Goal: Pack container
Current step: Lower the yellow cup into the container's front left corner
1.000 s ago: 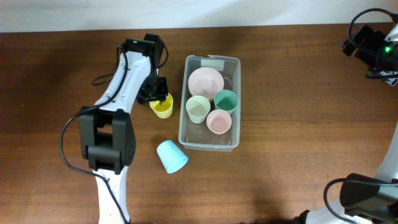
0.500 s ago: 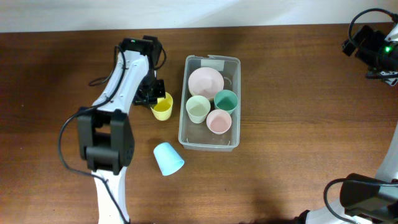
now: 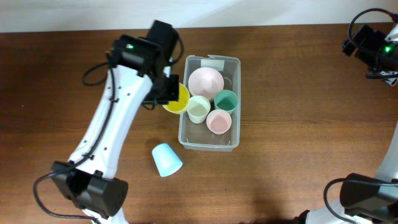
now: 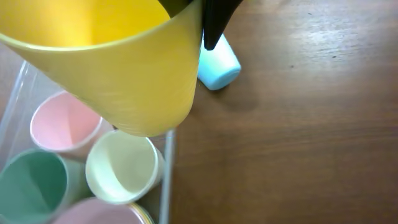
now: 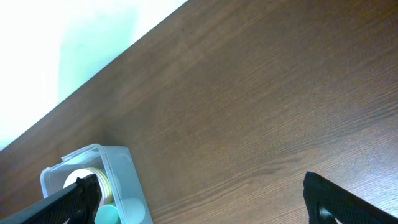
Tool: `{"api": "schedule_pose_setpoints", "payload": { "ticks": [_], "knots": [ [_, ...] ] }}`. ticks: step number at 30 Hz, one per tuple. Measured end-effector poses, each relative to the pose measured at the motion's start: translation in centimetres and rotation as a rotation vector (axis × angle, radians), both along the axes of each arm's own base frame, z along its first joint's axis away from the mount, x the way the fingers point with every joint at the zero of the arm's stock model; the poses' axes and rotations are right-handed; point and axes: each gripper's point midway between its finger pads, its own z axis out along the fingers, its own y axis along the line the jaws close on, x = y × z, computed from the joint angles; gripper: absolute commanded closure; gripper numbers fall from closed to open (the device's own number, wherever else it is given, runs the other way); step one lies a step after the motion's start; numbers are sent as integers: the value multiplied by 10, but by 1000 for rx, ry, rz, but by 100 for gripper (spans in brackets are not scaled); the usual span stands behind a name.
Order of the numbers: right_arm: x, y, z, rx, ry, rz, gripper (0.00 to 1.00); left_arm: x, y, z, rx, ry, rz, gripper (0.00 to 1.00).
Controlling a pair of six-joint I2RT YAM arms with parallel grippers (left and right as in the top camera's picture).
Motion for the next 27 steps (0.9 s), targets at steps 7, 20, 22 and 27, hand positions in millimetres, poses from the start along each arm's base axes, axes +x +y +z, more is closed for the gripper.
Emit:
{"api": "schedule_pose_setpoints", "payload": {
  "ticks": [7, 20, 22, 27],
  "knots": [
    [0, 0, 0, 0, 0, 0, 1, -24, -32, -27, 53, 57, -109, 99],
    [0, 0, 0, 0, 0, 0, 1, -25, -33, -94, 88, 91, -99, 99],
    [0, 0, 0, 0, 0, 0, 1, -24, -34, -96, 86, 87, -99, 91],
    [0, 0, 0, -1, -1, 0, 1, -24, -36, -96, 75, 90, -92, 50]
  ]
}}
